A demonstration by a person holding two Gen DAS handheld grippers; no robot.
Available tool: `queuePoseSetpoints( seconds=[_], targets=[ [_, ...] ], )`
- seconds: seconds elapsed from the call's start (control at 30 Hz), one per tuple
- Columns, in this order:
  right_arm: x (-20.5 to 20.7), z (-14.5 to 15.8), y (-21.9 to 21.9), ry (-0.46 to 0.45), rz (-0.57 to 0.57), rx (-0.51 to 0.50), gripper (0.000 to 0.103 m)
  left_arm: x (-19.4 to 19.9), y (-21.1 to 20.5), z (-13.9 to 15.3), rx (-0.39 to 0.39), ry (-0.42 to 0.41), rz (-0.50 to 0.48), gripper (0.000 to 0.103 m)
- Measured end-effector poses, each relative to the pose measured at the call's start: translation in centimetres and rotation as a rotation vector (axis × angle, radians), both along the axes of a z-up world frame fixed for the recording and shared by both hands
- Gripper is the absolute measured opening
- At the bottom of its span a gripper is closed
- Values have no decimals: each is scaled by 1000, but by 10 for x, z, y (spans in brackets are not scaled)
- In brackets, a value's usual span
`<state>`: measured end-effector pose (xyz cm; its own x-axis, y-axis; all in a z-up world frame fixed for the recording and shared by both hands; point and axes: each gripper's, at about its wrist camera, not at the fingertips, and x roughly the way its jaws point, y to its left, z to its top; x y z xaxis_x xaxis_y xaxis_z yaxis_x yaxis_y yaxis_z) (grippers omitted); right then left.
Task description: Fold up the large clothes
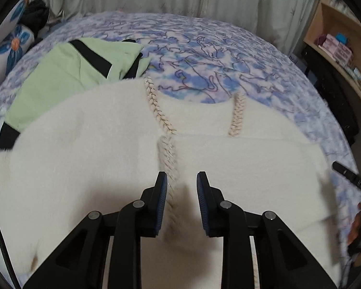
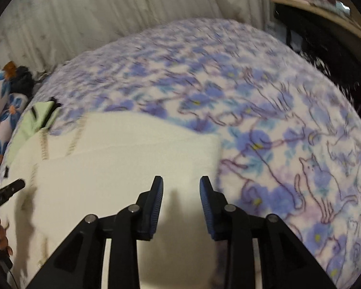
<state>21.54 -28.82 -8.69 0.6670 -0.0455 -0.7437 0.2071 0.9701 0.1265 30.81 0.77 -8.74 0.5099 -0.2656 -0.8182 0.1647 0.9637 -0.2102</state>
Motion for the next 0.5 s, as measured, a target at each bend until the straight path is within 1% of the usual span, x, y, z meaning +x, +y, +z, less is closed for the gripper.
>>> queuePoseSetpoints(
  seconds=[0.07,0.13,0.23,0.3,0.4,0.5],
  targets=[
    [-8,8,22,-14,36,-3,31,-10,-2,11,-8,0,16,23],
    [-10,12,42,-7,60,0,31,-24,-10,18,-10,-31,9,23],
    [-13,7,74,19,109,51,31,-43,-26,20,0,-61,0,23],
    [-15,0,94,30,140,71,31,-52,-35,15,10,-60,1,23],
    [-19,-17,120,43,178,81,31,-58,-52,-8,31,-17,-3,24],
    [-19,-35,131,84,182,87,31,-61,-63,-28,70,18,6,24]
  ],
)
